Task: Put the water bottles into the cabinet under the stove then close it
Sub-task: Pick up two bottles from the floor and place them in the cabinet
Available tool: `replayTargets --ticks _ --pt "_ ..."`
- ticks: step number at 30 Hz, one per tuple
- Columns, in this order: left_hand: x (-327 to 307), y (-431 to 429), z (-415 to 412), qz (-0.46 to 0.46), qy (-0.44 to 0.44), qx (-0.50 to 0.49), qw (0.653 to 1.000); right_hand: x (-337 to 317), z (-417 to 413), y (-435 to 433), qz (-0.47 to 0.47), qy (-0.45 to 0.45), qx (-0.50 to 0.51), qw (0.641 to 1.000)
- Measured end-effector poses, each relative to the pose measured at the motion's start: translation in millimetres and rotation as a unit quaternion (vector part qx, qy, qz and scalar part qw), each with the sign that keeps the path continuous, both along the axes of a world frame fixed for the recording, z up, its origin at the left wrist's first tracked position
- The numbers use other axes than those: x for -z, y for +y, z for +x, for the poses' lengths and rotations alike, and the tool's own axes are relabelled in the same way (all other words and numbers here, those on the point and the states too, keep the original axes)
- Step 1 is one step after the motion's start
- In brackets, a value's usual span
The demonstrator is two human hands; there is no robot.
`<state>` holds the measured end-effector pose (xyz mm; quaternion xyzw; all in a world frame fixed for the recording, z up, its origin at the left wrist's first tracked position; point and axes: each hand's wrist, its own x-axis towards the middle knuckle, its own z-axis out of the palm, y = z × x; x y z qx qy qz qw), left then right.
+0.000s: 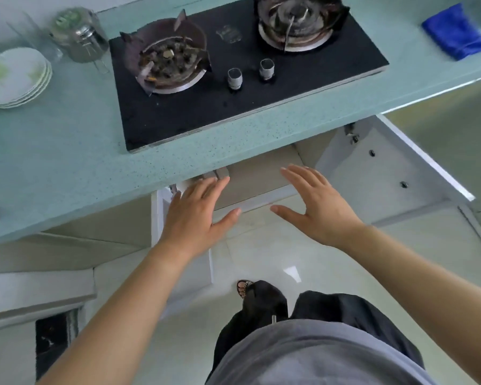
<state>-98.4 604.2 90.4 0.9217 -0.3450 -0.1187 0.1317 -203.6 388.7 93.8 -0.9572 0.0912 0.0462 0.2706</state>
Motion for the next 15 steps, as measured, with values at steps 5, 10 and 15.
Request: replayTargets --ticks 5,10,15 --pt "-1.4 -36.4 -31.0 0.020 -0.011 0.088 0.996 -1.8 -64.8 -12.6 0.009 0.003 0.089 0.996" --pt "-9.1 -97.3 -100.2 0.042 -0.019 0.205 0.978 -3.7 -183.8 -28.8 0.031 -0.012 0.242 0.970" --pt "-18.8 -161.3 -218.1 0.023 -0.013 0.330 0.944 -8.6 -333.9 -28.4 0.028 -0.020 0.394 0.919"
